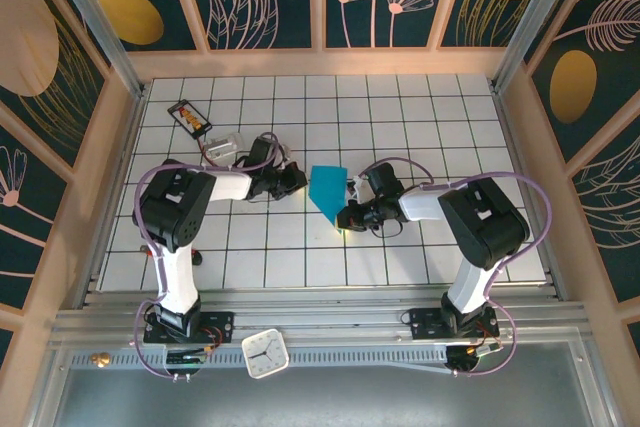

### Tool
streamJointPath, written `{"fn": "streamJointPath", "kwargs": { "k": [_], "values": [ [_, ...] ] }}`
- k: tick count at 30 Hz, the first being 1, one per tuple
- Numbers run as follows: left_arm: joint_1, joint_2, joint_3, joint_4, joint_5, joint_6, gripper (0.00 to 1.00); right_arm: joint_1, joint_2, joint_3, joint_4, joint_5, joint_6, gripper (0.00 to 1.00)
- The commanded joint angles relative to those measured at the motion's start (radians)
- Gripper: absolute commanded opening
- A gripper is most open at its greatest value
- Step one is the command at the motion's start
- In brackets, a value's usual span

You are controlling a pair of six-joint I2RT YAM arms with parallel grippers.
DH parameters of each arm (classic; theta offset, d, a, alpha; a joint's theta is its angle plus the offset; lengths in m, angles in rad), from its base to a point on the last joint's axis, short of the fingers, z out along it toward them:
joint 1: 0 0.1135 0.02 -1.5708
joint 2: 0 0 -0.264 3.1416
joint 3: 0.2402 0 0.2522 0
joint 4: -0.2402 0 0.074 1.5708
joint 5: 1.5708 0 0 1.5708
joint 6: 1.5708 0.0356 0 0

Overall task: Fold a paper plane with a square sheet of paper (pick it up from the middle)
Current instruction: Third fold the triangle at the center of the table.

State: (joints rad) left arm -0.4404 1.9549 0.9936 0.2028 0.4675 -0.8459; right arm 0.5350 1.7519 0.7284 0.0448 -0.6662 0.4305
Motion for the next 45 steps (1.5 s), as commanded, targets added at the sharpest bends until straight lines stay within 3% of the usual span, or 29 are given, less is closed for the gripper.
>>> {"fn": "streamJointPath", "kwargs": {
  "k": [1, 7, 12, 16, 19, 27, 45],
  "values": [
    [0.0, -0.11, -0.047, -0.025, -0.019, 0.006, 0.15, -0.014, 0.018, -0.088, -0.217, 0.212, -0.048, 0.0],
    [-0.047, -0.287, -0.225, 0.019, -0.002, -0.072, 0.33, -0.015, -0.144, -0.087, -0.228, 0.146, -0.083, 0.0],
    [-0.081, -0.28, -0.269, 0.146, 0.109, -0.121, 0.39, -0.015, -0.209, -0.005, -0.087, 0.004, -0.016, 0.0],
    [-0.089, -0.247, -0.256, 0.215, 0.145, -0.126, 0.43, -0.031, -0.17, 0.021, 0.037, 0.027, 0.059, 0.0],
    [-0.089, -0.188, -0.227, 0.211, 0.159, -0.106, 0.46, -0.043, -0.092, 0.061, 0.02, 0.095, 0.071, 0.0],
    [-0.09, -0.085, -0.15, 0.16, 0.192, -0.053, 0.47, -0.061, -0.009, 0.054, -0.008, 0.171, 0.051, 0.0],
    [-0.104, -0.019, -0.083, 0.081, 0.19, -0.025, 0.46, -0.068, 0.014, 0.011, -0.003, 0.178, 0.041, 0.0]
  ]
}}
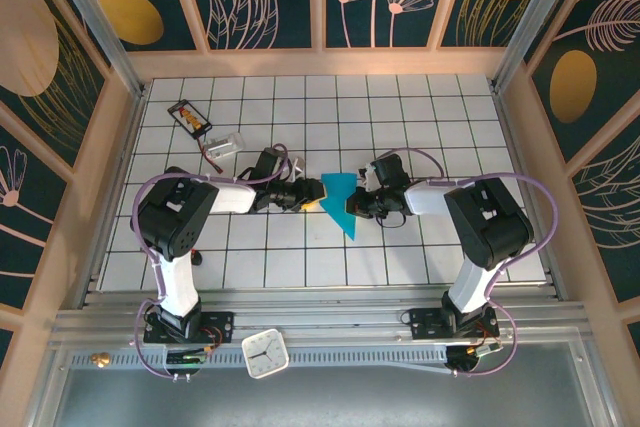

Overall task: Fold a paper plane with a square sheet of paper (pick it up from the middle)
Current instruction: Third fold the triangle at the center of the table, then fourth fold the wing at the center of the table.

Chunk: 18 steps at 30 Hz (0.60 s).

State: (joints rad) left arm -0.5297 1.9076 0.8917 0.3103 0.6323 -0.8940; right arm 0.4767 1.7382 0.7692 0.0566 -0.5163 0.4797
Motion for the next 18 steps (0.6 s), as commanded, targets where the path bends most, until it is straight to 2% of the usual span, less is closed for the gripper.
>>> {"fn": "streamJointPath", "kwargs": {
  "k": [1, 18],
  "values": [
    [-0.016, 0.034, 0.026, -0.038, 0.029, 0.023, 0.46, -0.01, 0.029, -0.029, -0.014, 0.028, -0.008, 0.0],
    [-0.024, 0.007, 0.042, -0.083, 0.057, 0.015, 0.45, -0.014, 0.026, -0.045, -0.004, 0.029, -0.004, 0.0]
  ]
}}
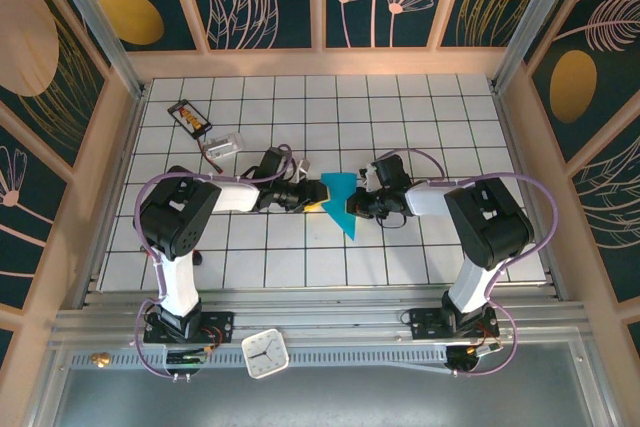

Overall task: Fold a paper plane with a square sheet of paper (pick it up from the middle)
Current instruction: Fourth fold the wing at the center of the table.

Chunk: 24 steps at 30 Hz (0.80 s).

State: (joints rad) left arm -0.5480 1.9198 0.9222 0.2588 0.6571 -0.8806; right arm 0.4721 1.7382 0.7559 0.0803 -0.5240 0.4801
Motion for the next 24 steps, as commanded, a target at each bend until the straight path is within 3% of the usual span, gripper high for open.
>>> {"fn": "streamJointPath", "kwargs": {
  "k": [1, 6, 11, 24],
  "values": [
    [-0.005, -0.007, 0.012, -0.034, 0.032, -0.001, 0.44, -0.01, 0.025, -0.03, -0.028, 0.036, -0.004, 0.0],
    [-0.006, -0.016, 0.014, -0.047, 0.025, -0.003, 0.44, -0.01, 0.026, -0.029, -0.03, 0.036, -0.006, 0.0],
    [-0.005, -0.043, 0.04, -0.15, -0.093, 0.022, 0.45, -0.009, 0.03, -0.032, -0.031, 0.033, -0.006, 0.0],
    [-0.011, 0.031, 0.128, -0.196, -0.074, 0.004, 0.46, -0.011, 0.03, -0.045, -0.023, 0.03, -0.006, 0.0]
  ]
}}
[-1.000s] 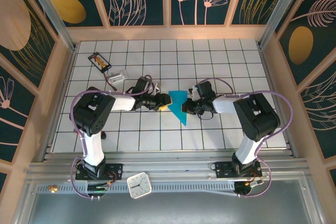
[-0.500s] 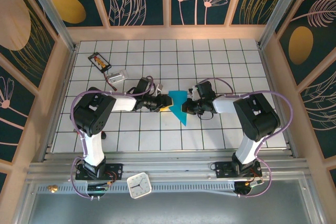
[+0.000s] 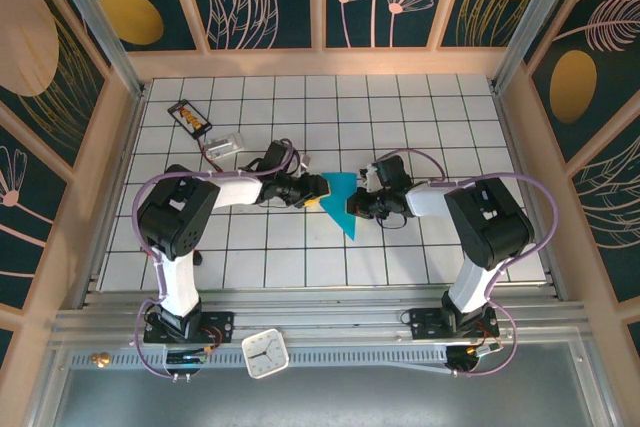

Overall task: Fold a paper plane with a square sheet of paper (pick it up from the middle)
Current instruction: Fourth fold the wing at the center of the table.

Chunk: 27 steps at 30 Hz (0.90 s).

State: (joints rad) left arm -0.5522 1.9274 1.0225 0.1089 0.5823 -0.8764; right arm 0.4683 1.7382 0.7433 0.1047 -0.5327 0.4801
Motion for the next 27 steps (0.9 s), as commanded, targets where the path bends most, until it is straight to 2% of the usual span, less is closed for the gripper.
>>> {"fn": "streamJointPath", "kwargs": {
  "k": [1, 8, 21, 27],
  "values": [
    [-0.008, 0.023, 0.03, -0.052, -0.008, 0.003, 0.46, -0.008, 0.028, -0.033, -0.048, 0.039, -0.007, 0.0],
    [-0.01, 0.002, 0.027, -0.112, -0.085, 0.031, 0.46, -0.012, 0.033, -0.039, -0.043, 0.034, -0.006, 0.0],
    [-0.028, 0.027, 0.036, -0.08, 0.023, 0.017, 0.45, -0.014, 0.032, -0.041, -0.045, 0.033, -0.006, 0.0],
    [-0.029, 0.021, 0.04, -0.081, 0.018, 0.016, 0.45, -0.015, 0.032, -0.041, -0.046, 0.031, -0.008, 0.0]
  ]
}}
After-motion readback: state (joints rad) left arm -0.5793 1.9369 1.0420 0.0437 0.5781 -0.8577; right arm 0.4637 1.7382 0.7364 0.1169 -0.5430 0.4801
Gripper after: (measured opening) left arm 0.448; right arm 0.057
